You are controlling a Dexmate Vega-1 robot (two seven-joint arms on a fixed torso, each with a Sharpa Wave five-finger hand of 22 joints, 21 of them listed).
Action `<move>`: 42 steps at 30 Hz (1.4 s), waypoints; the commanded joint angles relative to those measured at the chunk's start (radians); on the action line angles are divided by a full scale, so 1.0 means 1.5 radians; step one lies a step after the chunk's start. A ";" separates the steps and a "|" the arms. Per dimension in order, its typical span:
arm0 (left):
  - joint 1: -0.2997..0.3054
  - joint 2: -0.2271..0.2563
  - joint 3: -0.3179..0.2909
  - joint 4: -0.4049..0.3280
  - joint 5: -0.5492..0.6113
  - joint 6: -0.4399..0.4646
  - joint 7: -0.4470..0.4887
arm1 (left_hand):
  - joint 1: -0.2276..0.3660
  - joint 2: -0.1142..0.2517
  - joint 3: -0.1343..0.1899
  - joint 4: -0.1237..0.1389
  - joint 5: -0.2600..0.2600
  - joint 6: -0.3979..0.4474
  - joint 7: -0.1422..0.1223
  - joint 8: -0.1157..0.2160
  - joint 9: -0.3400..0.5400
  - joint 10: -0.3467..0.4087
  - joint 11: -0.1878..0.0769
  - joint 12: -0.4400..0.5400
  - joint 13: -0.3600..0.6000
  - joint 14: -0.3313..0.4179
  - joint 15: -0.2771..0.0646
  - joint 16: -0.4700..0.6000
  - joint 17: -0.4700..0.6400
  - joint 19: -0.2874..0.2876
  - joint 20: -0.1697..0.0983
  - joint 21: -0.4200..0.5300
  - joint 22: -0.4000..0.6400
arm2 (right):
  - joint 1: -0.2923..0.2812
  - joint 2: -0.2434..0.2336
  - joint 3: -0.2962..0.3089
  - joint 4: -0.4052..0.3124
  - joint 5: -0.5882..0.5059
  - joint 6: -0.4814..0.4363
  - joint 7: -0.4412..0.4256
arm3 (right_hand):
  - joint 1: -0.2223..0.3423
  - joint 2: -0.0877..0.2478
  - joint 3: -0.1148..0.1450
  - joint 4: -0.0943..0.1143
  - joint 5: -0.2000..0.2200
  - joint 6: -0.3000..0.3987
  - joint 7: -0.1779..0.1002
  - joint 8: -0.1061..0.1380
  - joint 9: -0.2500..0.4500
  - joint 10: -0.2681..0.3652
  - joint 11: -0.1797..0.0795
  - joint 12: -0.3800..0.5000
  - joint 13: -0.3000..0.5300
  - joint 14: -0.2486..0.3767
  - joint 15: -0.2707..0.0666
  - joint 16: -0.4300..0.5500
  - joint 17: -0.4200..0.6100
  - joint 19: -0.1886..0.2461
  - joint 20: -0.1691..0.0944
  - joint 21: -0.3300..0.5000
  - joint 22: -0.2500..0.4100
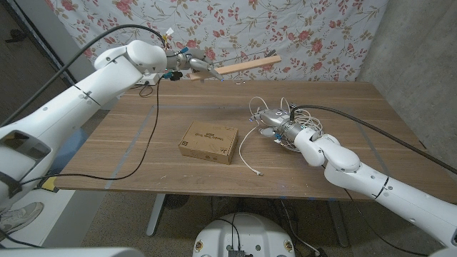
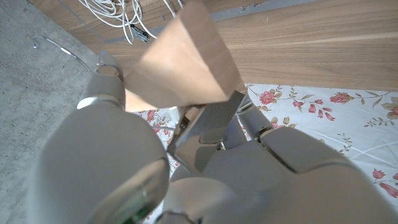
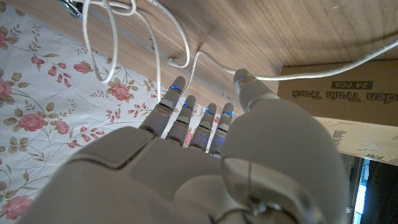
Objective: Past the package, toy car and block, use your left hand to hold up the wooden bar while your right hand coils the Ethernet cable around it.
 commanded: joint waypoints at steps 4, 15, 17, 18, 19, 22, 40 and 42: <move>0.013 0.015 -0.008 -0.026 -0.007 0.016 0.007 | -0.176 0.171 0.213 0.205 0.000 0.062 0.055 0.040 -0.002 -0.002 0.000 0.005 0.002 -0.004 0.000 0.003 -0.001 -0.005 -0.002 0.006 0.002 | 0.010 0.020 -0.021 0.035 -0.016 0.017 0.032 | 0.005 0.001 0.001 0.006 0.006 0.003 -0.002 -0.001 0.001 0.002 0.006 0.000 0.000 -0.001 -0.046 -0.001 0.001 0.002 -0.002 0.002 -0.001; 0.022 0.026 -0.015 -0.043 -0.015 0.024 0.008 | -0.184 0.170 0.219 0.204 -0.001 0.060 0.055 0.044 -0.013 -0.001 0.001 0.006 0.002 -0.005 0.001 0.005 -0.004 -0.005 -0.003 0.009 0.002 | 0.026 0.041 -0.036 0.079 -0.022 0.026 0.021 | 0.011 0.005 0.003 0.007 0.011 0.004 -0.010 -0.002 0.001 -0.004 0.014 -0.002 0.000 -0.001 -0.048 -0.003 0.002 0.004 -0.004 0.003 -0.001; 0.024 0.027 -0.017 -0.044 -0.018 0.023 0.009 | -0.185 0.170 0.220 0.203 -0.001 0.058 0.054 0.048 -0.009 -0.001 0.000 0.006 0.002 -0.004 0.000 0.004 -0.008 -0.006 -0.002 0.010 0.002 | 0.028 0.044 -0.040 0.088 -0.027 0.028 0.012 | 0.016 0.008 0.005 0.005 0.013 0.011 -0.015 0.000 0.001 -0.005 0.013 -0.002 0.000 0.000 -0.051 -0.004 0.002 0.004 -0.006 0.003 -0.001; 0.026 0.028 -0.018 -0.044 -0.019 0.022 0.010 | -0.186 0.170 0.220 0.203 -0.001 0.058 0.057 0.049 -0.009 -0.001 0.000 0.006 0.002 -0.004 0.001 0.005 -0.007 -0.007 -0.003 0.010 0.002 | 0.030 0.046 -0.041 0.093 -0.028 0.029 0.007 | 0.017 0.008 0.005 0.006 0.013 0.012 -0.016 0.001 0.001 -0.005 0.010 -0.001 0.000 0.000 -0.051 -0.003 0.002 0.004 -0.007 0.003 -0.001; 0.026 0.028 -0.018 -0.045 -0.020 0.022 0.010 | -0.188 0.170 0.222 0.203 -0.001 0.060 0.056 0.045 -0.019 -0.001 0.000 0.006 0.002 -0.005 0.001 0.006 -0.006 -0.006 -0.002 0.011 0.002 | 0.030 0.048 -0.043 0.098 -0.032 0.029 0.000 | 0.022 0.012 0.005 0.005 0.014 0.019 -0.016 0.003 0.001 -0.003 0.002 0.000 0.000 0.001 -0.054 -0.002 0.003 0.003 -0.008 0.003 -0.001; 0.028 0.030 -0.020 -0.045 -0.023 0.022 0.010 | -0.192 0.170 0.224 0.203 -0.001 0.055 0.056 0.057 -0.009 0.000 0.000 0.006 0.002 -0.003 0.001 0.003 -0.014 -0.006 -0.002 0.013 0.002 | 0.034 0.053 -0.050 0.113 -0.043 0.032 -0.019 | 0.029 0.016 0.003 0.005 0.015 0.031 -0.018 0.006 0.001 0.005 -0.011 0.003 0.000 0.003 -0.060 0.000 0.004 0.006 -0.013 0.004 -0.001; 0.019 0.029 -0.006 -0.025 -0.013 0.011 -0.002 | -0.204 0.169 0.233 0.202 -0.001 0.051 0.056 0.061 -0.026 -0.004 0.000 0.005 0.002 -0.006 0.001 0.009 -0.010 -0.009 -0.001 0.015 0.002 | 0.023 0.069 -0.022 0.152 0.029 0.083 -0.163 | 0.004 0.056 -0.107 0.060 -0.003 0.376 -0.006 0.058 -0.009 0.306 -0.026 0.078 -0.009 0.199 -0.119 0.072 0.023 0.040 -0.065 0.037 0.005; 0.018 0.027 -0.004 -0.021 -0.011 0.008 -0.003 | -0.205 0.170 0.234 0.202 -0.001 0.053 0.057 0.060 -0.032 -0.003 0.001 0.006 0.001 -0.007 0.000 0.011 -0.008 -0.009 -0.001 0.016 0.002 | 0.018 0.073 -0.010 0.154 0.049 0.085 -0.182 | -0.001 0.060 -0.110 0.066 0.002 0.387 -0.005 0.054 -0.010 0.326 -0.023 0.082 -0.011 0.208 -0.119 0.067 0.019 0.041 -0.066 0.040 0.006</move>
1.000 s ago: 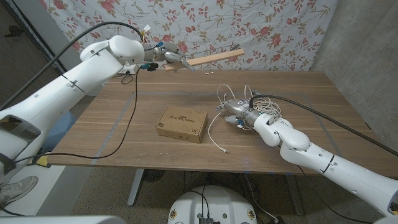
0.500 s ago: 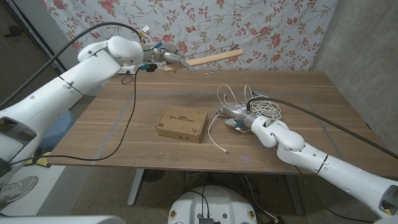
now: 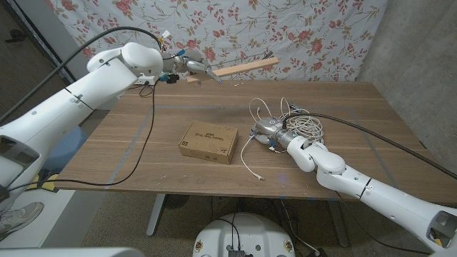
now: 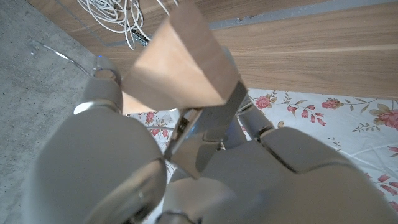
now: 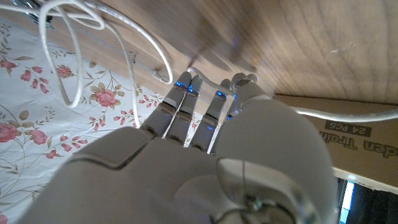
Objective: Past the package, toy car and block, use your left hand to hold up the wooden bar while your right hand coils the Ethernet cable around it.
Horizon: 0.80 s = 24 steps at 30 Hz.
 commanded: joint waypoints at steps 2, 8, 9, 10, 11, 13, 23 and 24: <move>-0.009 -0.006 0.014 0.020 0.011 -0.012 -0.011 | -0.165 0.174 0.212 0.208 0.001 0.052 0.055 0.013 0.004 -0.002 -0.001 0.005 0.000 -0.004 0.000 0.003 0.002 -0.003 -0.001 0.005 0.002 | -0.023 0.022 0.052 0.016 0.100 0.024 -0.099 | -0.018 0.014 -0.008 0.014 0.013 0.032 0.001 -0.011 0.000 0.055 0.008 0.012 -0.003 0.032 -0.113 -0.009 -0.010 -0.001 -0.024 0.010 0.003; -0.012 -0.008 0.017 0.028 0.017 -0.014 -0.013 | -0.169 0.174 0.215 0.207 0.001 0.049 0.055 0.018 0.003 -0.001 -0.003 0.005 0.000 -0.005 0.002 0.003 0.001 -0.004 -0.001 0.007 0.002 | -0.048 0.053 0.110 0.047 0.238 0.076 -0.177 | -0.009 0.033 -0.004 0.017 0.025 0.058 0.023 -0.017 0.004 0.096 0.034 0.018 -0.002 0.076 -0.117 -0.010 -0.015 0.013 -0.029 0.021 0.004; -0.013 -0.009 0.017 0.029 0.017 -0.014 -0.015 | -0.170 0.174 0.215 0.207 0.001 0.051 0.055 0.016 -0.002 -0.003 0.001 0.004 0.000 -0.002 0.000 0.006 0.003 -0.004 0.000 0.006 0.001 | -0.052 0.057 0.119 0.051 0.262 0.085 -0.184 | -0.006 0.034 -0.005 0.015 0.026 0.060 0.027 -0.018 0.005 0.102 0.041 0.020 0.000 0.088 -0.117 -0.005 -0.011 0.016 -0.029 0.024 0.004; -0.013 -0.009 0.018 0.031 0.018 -0.015 -0.015 | -0.170 0.174 0.216 0.207 0.001 0.050 0.053 0.016 -0.004 -0.003 0.001 0.005 0.001 -0.002 0.000 0.004 0.001 -0.005 -0.001 0.007 0.002 | -0.055 0.062 0.128 0.054 0.283 0.091 -0.192 | -0.005 0.033 -0.006 0.014 0.026 0.062 0.032 -0.019 0.005 0.103 0.042 0.021 0.002 0.095 -0.116 -0.001 -0.009 0.020 -0.028 0.026 0.004; -0.013 -0.009 0.017 0.032 0.018 -0.017 -0.015 | -0.171 0.174 0.216 0.207 0.001 0.048 0.056 0.021 0.003 -0.003 0.001 0.005 0.001 -0.003 0.000 0.006 0.003 -0.005 0.000 0.007 0.002 | -0.057 0.067 0.136 0.060 0.302 0.100 -0.202 | -0.004 0.034 -0.006 0.014 0.026 0.063 0.036 -0.019 0.005 0.103 0.046 0.021 0.002 0.098 -0.116 0.001 -0.008 0.021 -0.027 0.026 0.004; -0.012 -0.010 0.016 0.035 0.017 -0.020 -0.014 | -0.172 0.175 0.217 0.207 0.001 0.051 0.057 0.018 -0.005 -0.002 0.000 0.005 0.001 -0.004 0.001 0.003 -0.001 -0.004 -0.001 0.008 0.002 | -0.062 0.075 0.149 0.065 0.330 0.109 -0.220 | 0.000 0.034 -0.008 0.011 0.026 0.065 0.042 -0.020 0.006 0.105 0.050 0.021 0.004 0.109 -0.116 0.008 -0.003 0.023 -0.026 0.029 0.005; -0.011 -0.011 0.011 0.046 0.014 -0.033 -0.016 | -0.176 0.175 0.219 0.206 0.001 0.050 0.057 0.022 -0.010 -0.003 0.000 0.005 0.001 -0.002 0.002 0.003 -0.003 -0.006 0.000 0.010 0.002 | -0.057 0.108 0.200 0.117 0.461 0.149 -0.254 | 0.008 0.036 -0.011 0.007 0.025 0.072 0.049 -0.022 0.007 0.114 0.060 0.024 0.008 0.125 -0.114 0.019 0.007 0.034 -0.025 0.039 0.010; -0.010 -0.011 0.010 0.046 0.012 -0.033 -0.016 | -0.176 0.175 0.220 0.206 0.001 0.049 0.057 0.022 -0.009 -0.004 0.001 0.005 0.001 -0.003 0.001 0.006 0.001 -0.006 0.000 0.010 0.002 | -0.056 0.114 0.206 0.125 0.478 0.156 -0.257 | 0.008 0.036 -0.011 0.007 0.025 0.072 0.050 -0.023 0.008 0.115 0.062 0.024 0.009 0.125 -0.114 0.019 0.008 0.034 -0.025 0.040 0.010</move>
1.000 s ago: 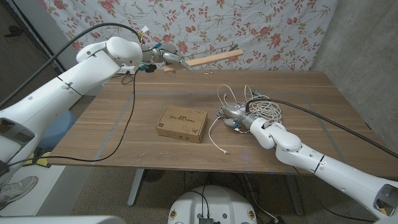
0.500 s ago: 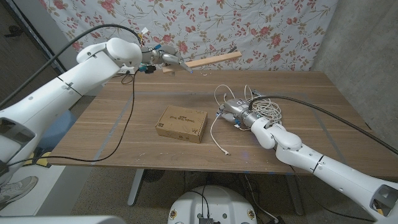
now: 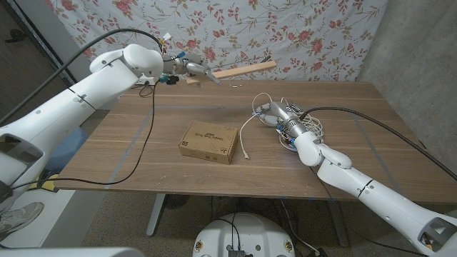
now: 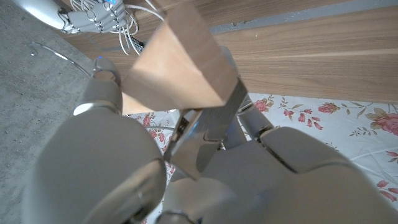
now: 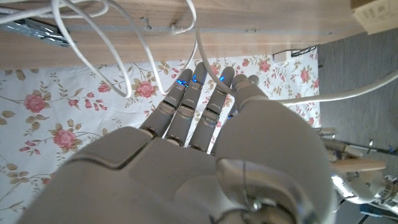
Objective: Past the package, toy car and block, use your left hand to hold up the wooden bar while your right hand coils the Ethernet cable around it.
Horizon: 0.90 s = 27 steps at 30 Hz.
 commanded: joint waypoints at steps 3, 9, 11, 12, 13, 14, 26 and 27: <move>0.003 0.000 -0.007 0.011 -0.004 -0.011 0.000 | -0.176 0.174 0.218 0.208 0.001 0.051 0.051 0.022 0.004 -0.003 0.000 0.003 -0.001 -0.001 0.001 0.000 -0.003 -0.005 -0.001 0.006 0.001 | -0.003 0.061 0.088 0.086 0.230 0.082 -0.069 | 0.008 0.005 -0.001 -0.005 0.002 0.063 0.063 -0.001 0.003 0.009 0.012 0.008 0.006 0.012 -0.101 0.010 0.009 0.013 -0.022 0.011 0.005; 0.003 0.001 -0.009 0.011 -0.009 -0.011 -0.005 | -0.179 0.174 0.220 0.209 0.001 0.051 0.052 0.024 0.001 -0.002 0.001 0.003 -0.001 -0.002 0.001 0.004 0.002 -0.005 -0.002 0.007 0.001 | 0.003 0.087 0.117 0.125 0.305 0.115 -0.086 | 0.009 0.006 -0.004 -0.005 0.001 0.069 0.072 -0.001 0.004 0.015 0.017 0.010 0.008 0.022 -0.099 0.017 0.016 0.015 -0.020 0.017 0.008; 0.000 0.001 -0.007 0.011 -0.008 -0.011 -0.008 | -0.180 0.174 0.220 0.209 0.001 0.051 0.052 0.025 0.001 -0.002 0.001 0.003 0.000 -0.003 0.002 0.004 0.003 -0.005 -0.001 0.007 0.001 | 0.008 0.094 0.123 0.138 0.322 0.127 -0.090 | 0.010 0.006 -0.005 -0.005 0.001 0.070 0.073 -0.001 0.004 0.017 0.019 0.010 0.009 0.022 -0.099 0.017 0.017 0.015 -0.019 0.018 0.008; 0.000 0.001 -0.007 0.011 -0.009 -0.011 -0.010 | -0.180 0.174 0.220 0.209 0.001 0.049 0.053 0.027 0.005 -0.002 0.002 0.003 -0.001 -0.003 0.001 0.004 0.003 -0.005 -0.001 0.007 0.001 | 0.010 0.098 0.126 0.140 0.325 0.128 -0.099 | 0.010 0.006 -0.005 -0.005 0.000 0.071 0.074 -0.001 0.004 0.018 0.021 0.011 0.009 0.022 -0.098 0.017 0.018 0.016 -0.019 0.019 0.009; 0.000 0.000 -0.008 0.011 -0.012 -0.012 -0.011 | -0.180 0.174 0.221 0.209 0.001 0.052 0.053 0.025 -0.001 -0.002 0.002 0.003 -0.001 -0.004 0.001 0.004 0.002 -0.006 -0.001 0.007 0.001 | 0.012 0.100 0.128 0.143 0.330 0.131 -0.103 | 0.010 0.006 -0.005 -0.005 0.000 0.071 0.076 -0.002 0.004 0.020 0.022 0.012 0.010 0.022 -0.098 0.017 0.018 0.015 -0.019 0.020 0.009; 0.000 0.000 -0.007 0.011 -0.012 -0.012 -0.012 | -0.181 0.174 0.221 0.208 0.001 0.053 0.053 0.022 -0.006 -0.002 0.001 0.003 -0.001 -0.002 0.001 0.003 0.001 -0.005 -0.002 0.008 0.001 | 0.014 0.104 0.132 0.147 0.338 0.137 -0.106 | 0.011 0.006 -0.006 -0.005 0.000 0.072 0.076 -0.002 0.005 0.021 0.023 0.012 0.010 0.024 -0.098 0.018 0.019 0.016 -0.019 0.021 0.010; 0.002 0.000 -0.006 0.003 -0.013 -0.006 -0.011 | -0.184 0.174 0.224 0.207 0.001 0.052 0.052 0.028 -0.007 0.001 0.001 -0.001 -0.006 -0.003 0.002 0.005 0.002 -0.006 -0.002 0.010 0.001 | 0.045 0.123 0.163 0.172 0.382 0.184 -0.138 | 0.016 0.008 -0.008 -0.007 -0.001 0.078 0.082 -0.004 0.006 0.028 0.026 0.015 0.014 0.030 -0.098 0.023 0.027 0.017 -0.020 0.029 0.015; 0.002 0.000 -0.006 0.002 -0.013 -0.005 -0.011 | -0.184 0.174 0.224 0.206 0.001 0.052 0.051 0.028 -0.009 0.001 0.002 -0.001 -0.005 -0.003 0.002 0.005 0.001 -0.006 -0.002 0.010 0.001 | 0.049 0.124 0.164 0.175 0.383 0.185 -0.139 | 0.016 0.007 -0.009 -0.008 -0.001 0.078 0.082 -0.004 0.006 0.027 0.026 0.015 0.015 0.030 -0.098 0.023 0.028 0.017 -0.020 0.030 0.015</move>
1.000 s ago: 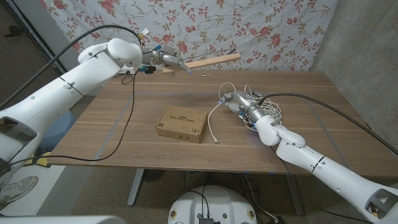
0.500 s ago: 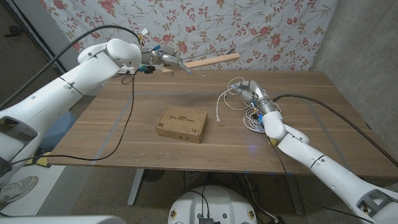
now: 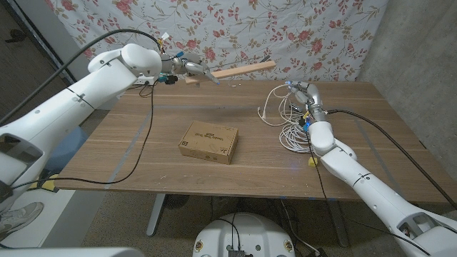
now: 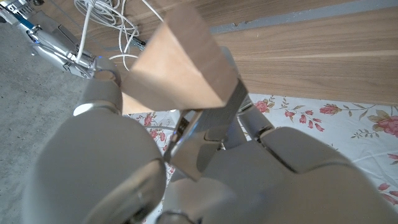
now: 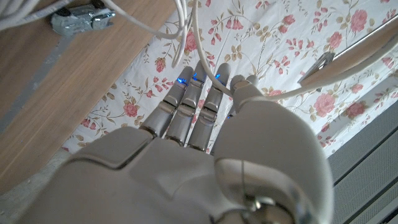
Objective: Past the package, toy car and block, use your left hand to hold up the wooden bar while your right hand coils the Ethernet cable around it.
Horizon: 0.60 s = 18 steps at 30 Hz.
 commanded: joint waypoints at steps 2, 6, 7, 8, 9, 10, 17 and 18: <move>0.001 0.000 0.002 -0.008 -0.004 0.007 -0.004 | -0.180 0.178 0.219 0.212 0.001 0.050 0.049 0.025 0.004 0.001 0.001 0.000 0.001 -0.003 0.001 0.005 0.003 -0.004 0.001 0.005 0.001 | 0.035 0.025 0.033 0.040 0.061 0.047 -0.033 | 0.009 0.000 -0.003 -0.002 -0.001 0.080 0.080 0.000 0.002 0.005 0.003 0.002 0.003 0.005 -0.091 0.002 0.004 0.005 -0.021 0.009 0.003; -0.003 0.000 0.006 -0.012 -0.003 0.013 -0.011 | -0.181 0.178 0.220 0.211 0.001 0.054 0.050 0.021 -0.007 0.000 0.001 0.002 0.003 -0.002 0.002 0.004 0.001 -0.004 0.001 0.006 0.001 | 0.048 0.027 0.033 0.051 0.064 0.051 -0.034 | 0.011 0.000 -0.003 -0.003 -0.001 0.081 0.080 -0.002 0.002 0.005 0.002 0.003 0.004 0.005 -0.091 0.001 0.005 0.005 -0.021 0.011 0.005; -0.005 -0.001 0.008 -0.012 -0.003 0.014 -0.014 | -0.181 0.178 0.220 0.211 0.001 0.053 0.049 0.023 -0.004 0.000 0.001 0.003 0.004 -0.004 0.002 0.006 0.005 -0.004 0.001 0.006 0.001 | 0.051 0.028 0.032 0.054 0.064 0.052 -0.035 | 0.011 -0.001 -0.004 -0.003 -0.001 0.081 0.079 -0.002 0.002 0.005 0.003 0.003 0.004 0.006 -0.091 0.002 0.006 0.005 -0.021 0.012 0.005; -0.006 -0.002 0.010 -0.012 -0.003 0.015 -0.016 | -0.182 0.178 0.220 0.211 0.001 0.050 0.049 0.027 0.002 0.000 0.001 0.004 0.005 -0.002 0.002 0.004 -0.001 -0.005 0.001 0.006 0.001 | 0.055 0.028 0.032 0.056 0.065 0.053 -0.034 | 0.011 0.000 -0.003 -0.003 -0.001 0.081 0.079 -0.002 0.002 0.005 0.002 0.003 0.004 0.005 -0.091 0.001 0.006 0.004 -0.021 0.012 0.005; -0.008 -0.003 0.012 -0.012 -0.003 0.016 -0.019 | -0.182 0.178 0.221 0.211 0.001 0.052 0.049 0.024 -0.004 0.000 0.001 0.004 0.005 -0.003 0.003 0.006 0.003 -0.004 0.001 0.006 0.001 | 0.059 0.029 0.032 0.058 0.066 0.054 -0.033 | 0.012 0.000 -0.003 -0.003 -0.001 0.081 0.079 -0.002 0.002 0.006 0.003 0.003 0.005 0.005 -0.091 0.001 0.006 0.004 -0.022 0.013 0.006; -0.010 -0.004 0.014 -0.012 -0.002 0.017 -0.022 | -0.182 0.178 0.221 0.210 0.001 0.050 0.048 0.026 0.000 0.000 0.001 0.004 0.005 -0.002 0.003 0.005 0.001 -0.005 0.000 0.006 0.001 | 0.062 0.029 0.031 0.061 0.067 0.055 -0.032 | 0.012 0.000 -0.004 -0.003 -0.001 0.081 0.079 -0.002 0.002 0.005 0.003 0.003 0.005 0.006 -0.091 0.001 0.006 0.004 -0.021 0.013 0.006; -0.022 -0.010 0.028 -0.013 0.003 0.024 -0.039 | -0.184 0.178 0.222 0.209 0.001 0.051 0.049 0.026 -0.005 0.000 0.002 0.000 -0.002 -0.003 0.001 0.004 -0.001 -0.005 0.000 0.008 0.001 | 0.086 0.028 0.023 0.069 0.064 0.058 -0.023 | 0.014 0.000 -0.005 -0.003 -0.001 0.082 0.080 -0.004 0.003 0.009 0.004 0.004 0.007 0.010 -0.090 0.002 0.009 0.004 -0.020 0.018 0.009; -0.023 -0.012 0.030 -0.013 0.003 0.025 -0.041 | -0.184 0.178 0.223 0.209 0.001 0.051 0.049 0.026 -0.008 -0.001 0.003 0.001 0.001 -0.003 0.002 0.003 -0.002 -0.006 0.001 0.008 0.001 | 0.089 0.026 0.022 0.069 0.063 0.058 -0.021 | 0.014 0.000 -0.005 -0.003 -0.001 0.082 0.080 -0.005 0.003 0.011 0.004 0.005 0.007 0.010 -0.090 0.002 0.009 0.004 -0.021 0.018 0.009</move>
